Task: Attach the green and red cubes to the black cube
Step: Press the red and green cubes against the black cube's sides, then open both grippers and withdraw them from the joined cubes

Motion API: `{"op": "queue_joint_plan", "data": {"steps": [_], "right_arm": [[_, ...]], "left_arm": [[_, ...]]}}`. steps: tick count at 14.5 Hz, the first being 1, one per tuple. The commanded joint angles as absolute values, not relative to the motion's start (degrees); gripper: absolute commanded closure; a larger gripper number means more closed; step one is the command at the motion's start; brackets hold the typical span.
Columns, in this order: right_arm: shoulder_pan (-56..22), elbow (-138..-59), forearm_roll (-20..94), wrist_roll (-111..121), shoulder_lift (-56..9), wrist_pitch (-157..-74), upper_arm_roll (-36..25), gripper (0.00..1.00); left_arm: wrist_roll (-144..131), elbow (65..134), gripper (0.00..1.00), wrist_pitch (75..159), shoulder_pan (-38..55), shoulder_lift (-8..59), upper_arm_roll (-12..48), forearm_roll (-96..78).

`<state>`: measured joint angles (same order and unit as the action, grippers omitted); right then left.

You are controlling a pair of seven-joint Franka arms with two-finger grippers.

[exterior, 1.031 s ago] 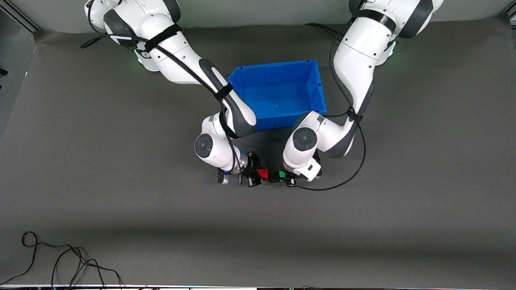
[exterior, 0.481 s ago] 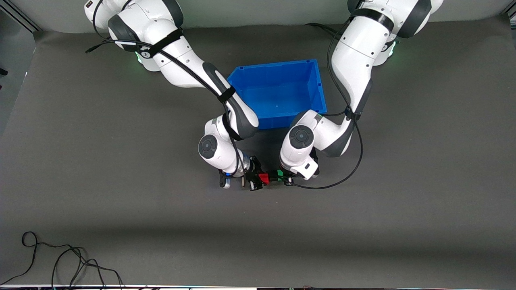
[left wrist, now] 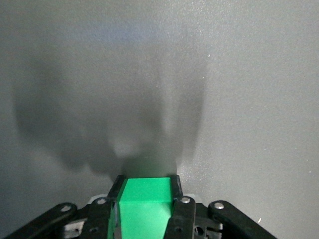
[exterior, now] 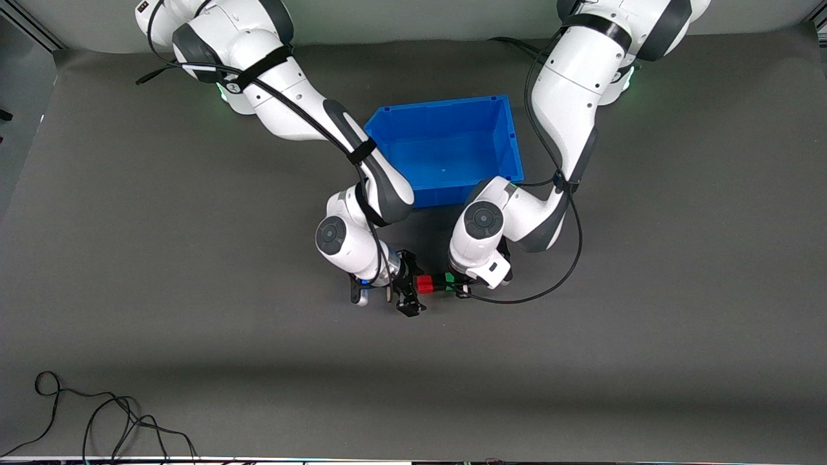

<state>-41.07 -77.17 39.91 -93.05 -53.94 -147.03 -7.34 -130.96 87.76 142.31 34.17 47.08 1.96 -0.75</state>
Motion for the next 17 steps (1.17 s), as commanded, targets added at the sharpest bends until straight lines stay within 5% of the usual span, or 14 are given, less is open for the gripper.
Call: {"op": "queue_joint_plan", "data": {"steps": [1,6,11,17], "right_arm": [[-38.5,-77.26,37.81,-90.99,-49.5,-138.39,-10.18,0.0],[-34.45,-77.61,35.42,-63.43,-43.08,-118.33,-20.01,0.0],[-34.8,-79.89,22.36,-39.94,-35.62,-110.23,-28.56,0.0],[-34.89,-89.1,8.29,-21.82,-18.66,-104.68,-32.43,0.0]], "left_arm": [[-131.31,85.87,0.0,139.06,34.54,47.11,0.71,1.4],[-123.6,84.46,0.0,127.73,30.95,41.94,0.88,1.85],[-103.83,87.1,0.0,119.79,22.7,32.71,0.97,1.14],[-67.3,88.07,0.0,109.52,9.69,24.71,0.97,1.05]]}}
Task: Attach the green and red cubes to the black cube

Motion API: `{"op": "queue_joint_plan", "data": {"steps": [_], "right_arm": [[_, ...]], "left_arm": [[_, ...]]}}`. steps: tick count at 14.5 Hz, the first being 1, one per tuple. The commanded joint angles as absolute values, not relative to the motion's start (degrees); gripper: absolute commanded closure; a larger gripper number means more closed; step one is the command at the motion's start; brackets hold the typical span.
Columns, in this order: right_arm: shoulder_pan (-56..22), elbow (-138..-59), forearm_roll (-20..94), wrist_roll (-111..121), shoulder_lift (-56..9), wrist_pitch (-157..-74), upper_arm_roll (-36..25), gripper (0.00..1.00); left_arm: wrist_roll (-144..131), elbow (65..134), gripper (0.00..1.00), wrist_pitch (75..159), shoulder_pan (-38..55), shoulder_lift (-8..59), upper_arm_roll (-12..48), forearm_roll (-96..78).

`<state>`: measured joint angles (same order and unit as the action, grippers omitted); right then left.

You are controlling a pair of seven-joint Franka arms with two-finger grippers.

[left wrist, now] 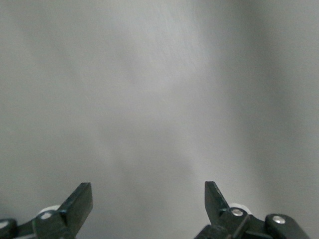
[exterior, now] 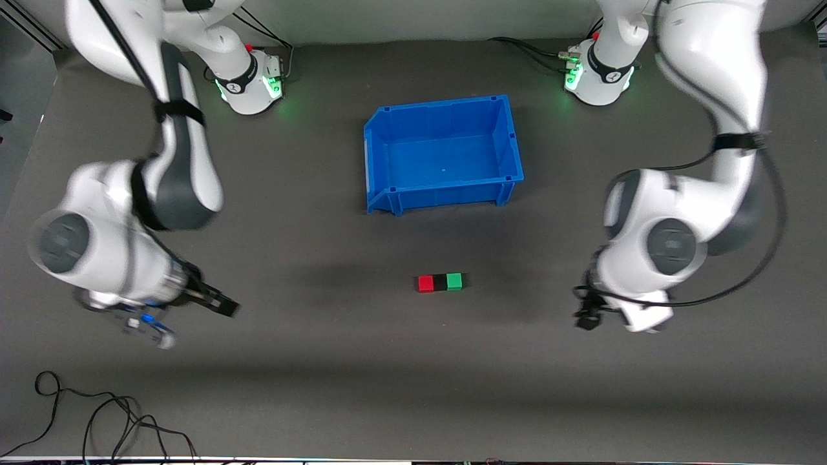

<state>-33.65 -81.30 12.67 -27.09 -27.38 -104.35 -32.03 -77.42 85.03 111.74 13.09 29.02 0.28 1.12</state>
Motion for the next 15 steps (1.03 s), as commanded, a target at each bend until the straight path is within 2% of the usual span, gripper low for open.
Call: {"op": "queue_joint_plan", "data": {"steps": [1,4,6,8,11,15], "right_arm": [[-34.81,-91.04,5.65,-19.62,-15.59,-104.68,-32.61,0.0],[-34.81,-93.77,0.36,-11.11,-8.63,-104.68,-32.61,0.0],[-34.19,-94.39,-0.09,-6.7,-5.73,-104.59,-33.05,0.0],[-30.08,-95.79,-0.96,-3.44,-2.82,-104.15,-31.13,0.0],[-17.8,-95.71,-1.23,0.86,-1.41,-101.7,-19.82,0.0],[-2.85,-95.54,-1.23,3.51,-0.53,-100.29,-5.75,0.0]], "left_arm": [[-61.58,88.59,0.0,108.38,7.49,23.04,1.05,0.79],[-39.36,92.62,0.0,106.97,1.16,17.07,1.06,-1.48],[-28.88,92.99,0.0,104.08,-0.7,15.13,0.88,-1.85],[-18.51,92.38,0.0,101.88,-0.97,13.37,0.88,-1.76],[-2.59,90.88,0.0,100.11,-1.32,12.05,0.7,-1.15],[-0.09,90.53,0.0,99.84,-1.32,9.06,0.35,2.02]]}}
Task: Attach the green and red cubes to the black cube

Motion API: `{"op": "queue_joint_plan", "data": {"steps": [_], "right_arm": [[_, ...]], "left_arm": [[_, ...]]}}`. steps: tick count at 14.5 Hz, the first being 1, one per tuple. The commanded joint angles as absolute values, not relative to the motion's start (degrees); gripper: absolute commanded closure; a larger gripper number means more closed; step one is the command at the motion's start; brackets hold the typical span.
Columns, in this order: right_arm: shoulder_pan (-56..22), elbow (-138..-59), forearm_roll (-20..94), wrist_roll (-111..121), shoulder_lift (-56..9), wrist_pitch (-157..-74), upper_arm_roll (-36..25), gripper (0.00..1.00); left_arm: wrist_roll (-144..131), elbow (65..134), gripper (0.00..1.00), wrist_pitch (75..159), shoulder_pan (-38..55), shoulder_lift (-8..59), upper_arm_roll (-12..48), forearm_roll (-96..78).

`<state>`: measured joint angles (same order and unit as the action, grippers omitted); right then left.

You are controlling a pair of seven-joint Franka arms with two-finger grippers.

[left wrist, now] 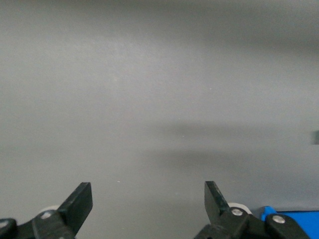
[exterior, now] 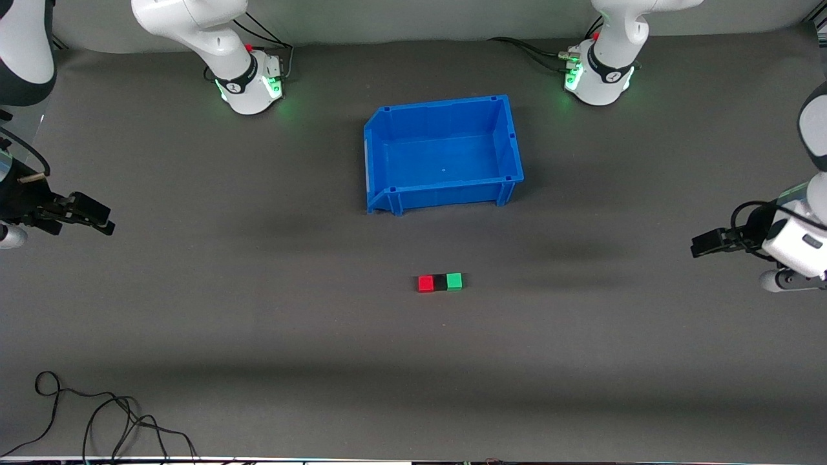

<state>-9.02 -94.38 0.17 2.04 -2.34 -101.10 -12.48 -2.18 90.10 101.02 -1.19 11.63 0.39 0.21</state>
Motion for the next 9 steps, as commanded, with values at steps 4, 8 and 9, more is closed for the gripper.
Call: {"op": "queue_joint_plan", "data": {"steps": [4,8,9], "right_arm": [[0.79,-95.36,-1.23,3.16,0.61,-98.79,-1.05,0.0],[0.79,-94.66,-1.14,3.25,0.62,-95.46,-0.97,0.0],[0.88,-94.57,-0.53,3.43,0.62,-95.28,-1.23,0.0]], "left_arm": [[-0.09,90.44,0.0,99.76,-1.32,8.35,0.35,1.93],[-0.09,90.0,0.0,99.41,-1.23,8.53,0.44,1.93],[-0.09,89.56,0.0,98.8,-1.23,8.44,0.44,1.93]]}}
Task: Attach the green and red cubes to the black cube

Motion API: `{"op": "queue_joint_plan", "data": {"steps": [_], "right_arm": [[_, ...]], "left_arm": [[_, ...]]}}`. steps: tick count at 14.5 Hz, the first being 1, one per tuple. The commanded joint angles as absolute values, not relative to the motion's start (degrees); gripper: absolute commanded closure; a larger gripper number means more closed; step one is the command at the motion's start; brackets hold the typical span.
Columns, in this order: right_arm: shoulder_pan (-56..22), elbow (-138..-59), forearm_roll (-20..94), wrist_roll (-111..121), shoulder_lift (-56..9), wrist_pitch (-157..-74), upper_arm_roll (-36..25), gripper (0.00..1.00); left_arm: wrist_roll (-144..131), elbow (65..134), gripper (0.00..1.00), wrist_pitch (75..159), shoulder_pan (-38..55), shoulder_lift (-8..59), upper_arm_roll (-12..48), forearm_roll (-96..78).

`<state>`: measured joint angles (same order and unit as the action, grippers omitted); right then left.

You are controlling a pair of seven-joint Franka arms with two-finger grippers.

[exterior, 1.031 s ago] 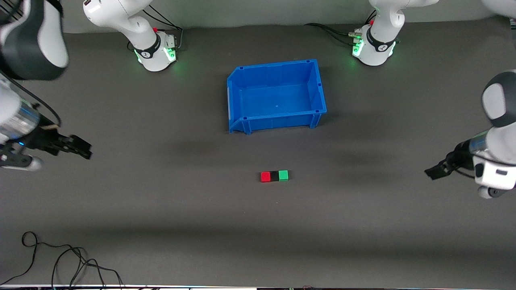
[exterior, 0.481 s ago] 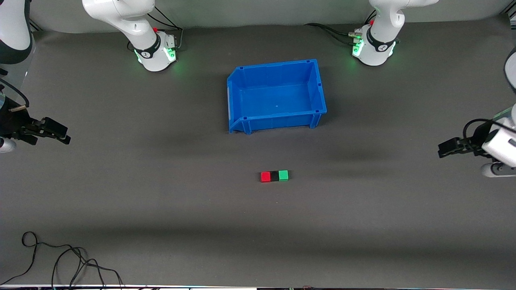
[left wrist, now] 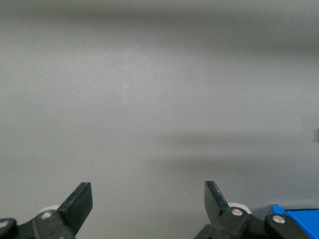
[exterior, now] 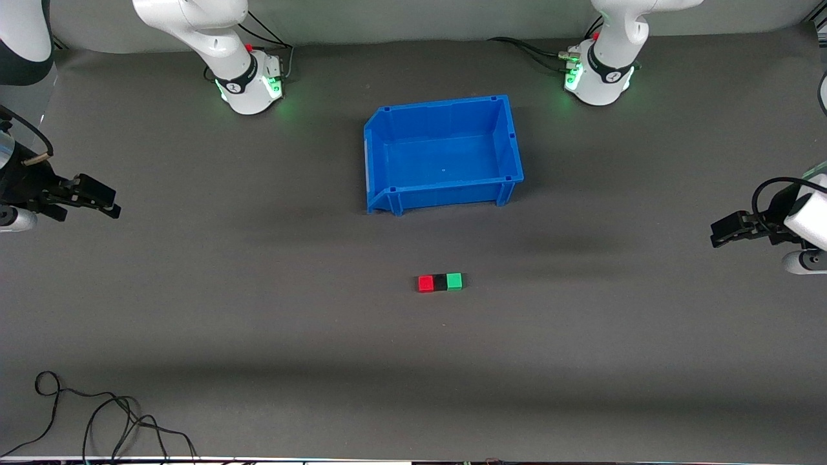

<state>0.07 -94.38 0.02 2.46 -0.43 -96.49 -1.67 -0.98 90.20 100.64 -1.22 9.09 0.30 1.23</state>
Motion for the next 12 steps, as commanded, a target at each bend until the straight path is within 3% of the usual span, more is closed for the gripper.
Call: {"op": "queue_joint_plan", "data": {"steps": [1,12], "right_arm": [[0.88,-94.31,-0.44,3.34,0.53,-95.1,-1.4,0.0],[0.88,-92.9,-0.26,2.81,-0.35,-93.16,-1.32,0.0]], "left_arm": [[-0.09,88.86,0.0,98.09,-1.14,8.44,0.44,1.93],[-0.18,86.48,0.0,94.66,-1.14,8.7,0.53,1.85]]}}
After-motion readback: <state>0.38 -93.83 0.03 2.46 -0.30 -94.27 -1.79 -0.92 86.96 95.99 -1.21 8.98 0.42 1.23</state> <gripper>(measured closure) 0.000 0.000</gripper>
